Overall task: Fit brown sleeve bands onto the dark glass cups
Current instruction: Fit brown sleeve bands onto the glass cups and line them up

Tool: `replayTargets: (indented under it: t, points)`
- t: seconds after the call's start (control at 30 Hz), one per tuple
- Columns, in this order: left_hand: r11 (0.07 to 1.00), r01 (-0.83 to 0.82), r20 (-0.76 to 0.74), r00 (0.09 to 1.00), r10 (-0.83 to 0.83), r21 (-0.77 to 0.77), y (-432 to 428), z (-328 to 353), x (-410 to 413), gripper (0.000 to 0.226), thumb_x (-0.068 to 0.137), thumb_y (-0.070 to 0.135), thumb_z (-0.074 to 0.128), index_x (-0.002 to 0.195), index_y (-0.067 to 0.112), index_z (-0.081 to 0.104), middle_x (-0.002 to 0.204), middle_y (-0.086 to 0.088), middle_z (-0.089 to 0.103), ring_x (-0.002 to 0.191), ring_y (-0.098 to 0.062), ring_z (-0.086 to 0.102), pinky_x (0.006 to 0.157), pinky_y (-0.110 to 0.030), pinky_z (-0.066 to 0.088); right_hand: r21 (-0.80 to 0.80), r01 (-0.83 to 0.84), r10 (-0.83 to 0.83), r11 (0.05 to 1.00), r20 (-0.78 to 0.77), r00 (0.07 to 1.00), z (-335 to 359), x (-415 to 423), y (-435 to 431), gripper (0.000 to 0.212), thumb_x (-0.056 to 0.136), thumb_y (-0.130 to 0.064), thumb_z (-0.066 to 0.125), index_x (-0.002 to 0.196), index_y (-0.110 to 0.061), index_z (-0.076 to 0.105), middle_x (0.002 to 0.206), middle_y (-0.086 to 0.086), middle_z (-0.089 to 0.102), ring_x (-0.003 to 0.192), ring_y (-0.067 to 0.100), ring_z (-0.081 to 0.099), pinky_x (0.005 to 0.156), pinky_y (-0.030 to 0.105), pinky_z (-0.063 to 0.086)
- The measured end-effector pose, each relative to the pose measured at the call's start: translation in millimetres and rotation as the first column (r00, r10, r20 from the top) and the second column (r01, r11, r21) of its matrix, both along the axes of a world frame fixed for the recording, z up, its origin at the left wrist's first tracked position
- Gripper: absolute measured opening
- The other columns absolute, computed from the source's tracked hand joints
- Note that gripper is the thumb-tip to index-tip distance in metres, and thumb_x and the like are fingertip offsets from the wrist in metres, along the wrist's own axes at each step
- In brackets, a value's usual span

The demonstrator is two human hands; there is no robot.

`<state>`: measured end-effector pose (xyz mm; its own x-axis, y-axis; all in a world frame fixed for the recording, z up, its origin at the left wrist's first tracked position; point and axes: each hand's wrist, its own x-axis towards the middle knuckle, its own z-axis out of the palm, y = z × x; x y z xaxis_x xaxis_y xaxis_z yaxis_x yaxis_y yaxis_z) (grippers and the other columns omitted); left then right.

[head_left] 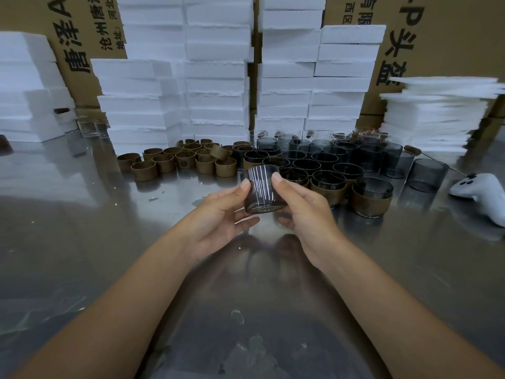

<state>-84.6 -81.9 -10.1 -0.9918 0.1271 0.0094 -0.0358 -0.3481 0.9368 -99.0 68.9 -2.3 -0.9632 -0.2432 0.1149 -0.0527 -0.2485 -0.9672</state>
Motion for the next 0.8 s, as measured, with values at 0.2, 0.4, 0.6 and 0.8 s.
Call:
replayTargets:
  t: [0.2,0.4,0.6,0.8]
  points:
    - [0.998,0.056,-0.015,0.998,-0.056,-0.006,-2.5,-0.1,-1.0,0.032,0.077,0.043,0.06,0.097,0.025,0.077,0.106,-0.004,0.072,0.097,-0.012,0.067,0.083,-0.028,0.052,0.064,-0.01,0.006,0.998,0.058,0.998,-1.3,-4.7,0.9,0.028,0.084,-0.047,0.064,0.098,-0.025,0.074,0.089,-0.009,0.071,0.083,0.007,0.06,0.08,0.027,0.042]
    - [0.996,0.082,-0.03,0.996,-0.082,-0.03,-2.4,-1.1,-3.9,0.033,0.079,0.045,0.058,0.098,0.026,0.076,0.106,-0.004,0.072,0.099,-0.012,0.067,0.087,-0.029,0.054,0.115,-0.069,0.065,0.991,0.038,0.997,-1.5,-5.4,1.3,0.028,0.081,-0.057,0.059,0.079,-0.036,0.077,0.082,-0.013,0.073,0.077,-0.001,0.062,0.079,0.026,0.044]
    - [0.989,-0.088,-0.053,0.995,0.082,-0.121,0.2,-0.7,-3.7,0.045,0.074,0.045,0.059,0.111,0.019,0.068,0.106,-0.001,0.071,0.091,-0.009,0.065,0.085,-0.027,0.049,0.074,0.01,-0.008,0.997,-0.019,1.0,-3.7,-4.2,-1.4,0.045,0.073,-0.056,0.064,0.106,-0.026,0.067,0.1,-0.005,0.074,0.097,0.01,0.068,0.081,0.027,0.049]
    - [0.983,-0.107,-0.102,0.991,0.092,-0.151,7.2,1.1,-0.8,0.064,0.072,0.045,0.064,0.122,0.006,0.06,0.111,-0.008,0.067,0.098,-0.016,0.062,0.082,-0.028,0.048,0.08,0.118,-0.112,0.99,-0.08,0.991,-4.0,-0.9,-3.9,0.042,0.077,-0.041,0.072,0.113,-0.021,0.063,0.097,-0.004,0.072,0.085,0.0,0.068,0.071,0.016,0.047]
